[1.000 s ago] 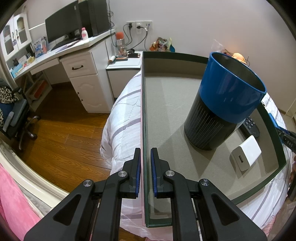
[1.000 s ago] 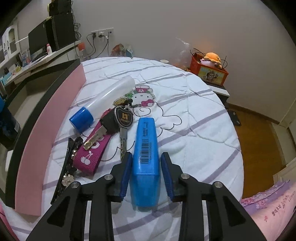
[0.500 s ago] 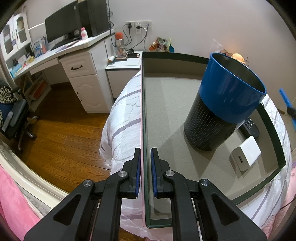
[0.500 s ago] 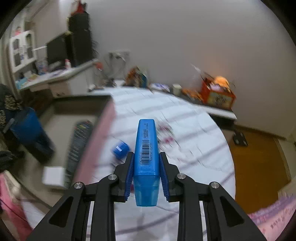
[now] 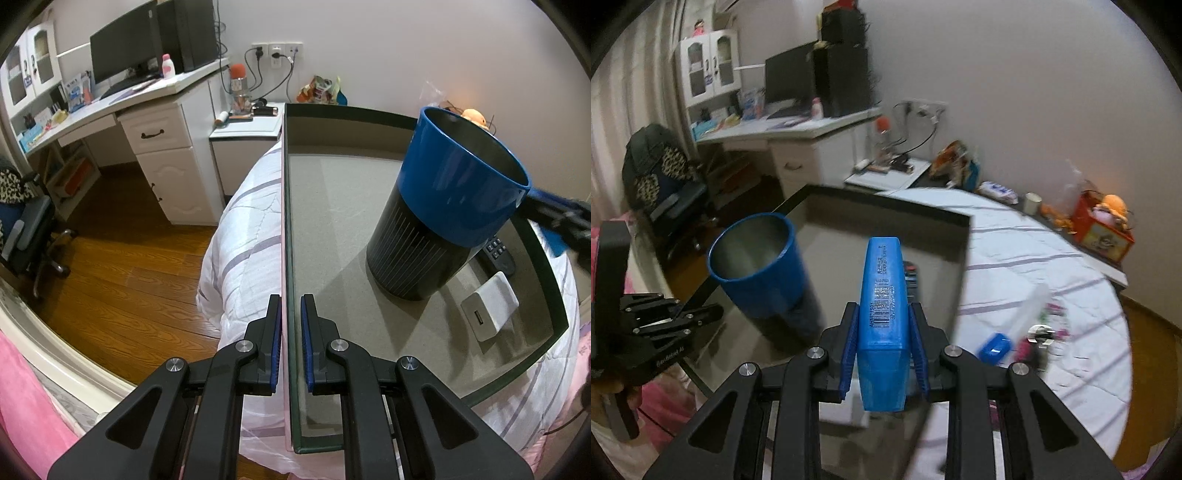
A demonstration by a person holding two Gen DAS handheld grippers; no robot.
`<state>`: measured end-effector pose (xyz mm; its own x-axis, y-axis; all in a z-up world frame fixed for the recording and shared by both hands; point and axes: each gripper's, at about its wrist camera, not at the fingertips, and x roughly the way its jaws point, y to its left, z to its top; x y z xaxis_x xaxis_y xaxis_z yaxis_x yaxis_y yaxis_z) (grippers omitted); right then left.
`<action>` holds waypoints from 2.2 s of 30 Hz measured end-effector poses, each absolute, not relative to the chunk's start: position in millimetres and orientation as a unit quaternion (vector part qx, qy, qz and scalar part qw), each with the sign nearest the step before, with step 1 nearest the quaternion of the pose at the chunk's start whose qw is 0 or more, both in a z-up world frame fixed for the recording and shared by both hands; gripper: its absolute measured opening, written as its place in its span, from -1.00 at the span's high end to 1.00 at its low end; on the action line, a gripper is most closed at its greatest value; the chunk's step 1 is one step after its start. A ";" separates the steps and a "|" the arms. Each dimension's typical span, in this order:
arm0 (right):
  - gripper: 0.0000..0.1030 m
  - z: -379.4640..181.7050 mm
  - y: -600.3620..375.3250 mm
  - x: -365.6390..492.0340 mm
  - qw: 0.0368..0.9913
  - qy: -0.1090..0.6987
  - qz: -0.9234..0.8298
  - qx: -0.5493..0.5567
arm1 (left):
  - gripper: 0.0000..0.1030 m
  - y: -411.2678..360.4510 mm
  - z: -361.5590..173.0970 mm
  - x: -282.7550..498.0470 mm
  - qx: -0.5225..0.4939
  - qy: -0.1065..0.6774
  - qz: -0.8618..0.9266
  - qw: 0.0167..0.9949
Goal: Organize rigid objects
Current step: 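Carry the blue lighter into the tray and open the right gripper, then move the right gripper to the keys and grasp the pink strap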
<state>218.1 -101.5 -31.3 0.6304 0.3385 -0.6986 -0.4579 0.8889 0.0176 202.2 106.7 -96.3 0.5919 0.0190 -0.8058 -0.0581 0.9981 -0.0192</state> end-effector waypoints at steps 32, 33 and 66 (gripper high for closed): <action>-0.41 -55.2 -79.4 227.0 0.881 0.410 0.197 -0.132 | 0.83 105.7 -97.8 205.2 -0.021 0.452 0.019 0.892; -0.45 -52.3 -82.9 225.6 0.883 0.406 0.190 -0.136 | 0.84 105.6 -97.8 205.3 -0.022 0.452 0.019 0.892; -0.52 -80.2 -250.2 221.6 0.898 0.437 0.037 -0.041 | 0.84 106.1 -103.6 200.5 -0.009 0.455 0.025 0.890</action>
<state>221.6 -250.2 -80.2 0.6151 0.0309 -0.7879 -0.1027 0.9939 -0.0412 200.5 106.1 -103.6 0.5851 0.0357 -0.8101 -0.0523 0.9986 0.0063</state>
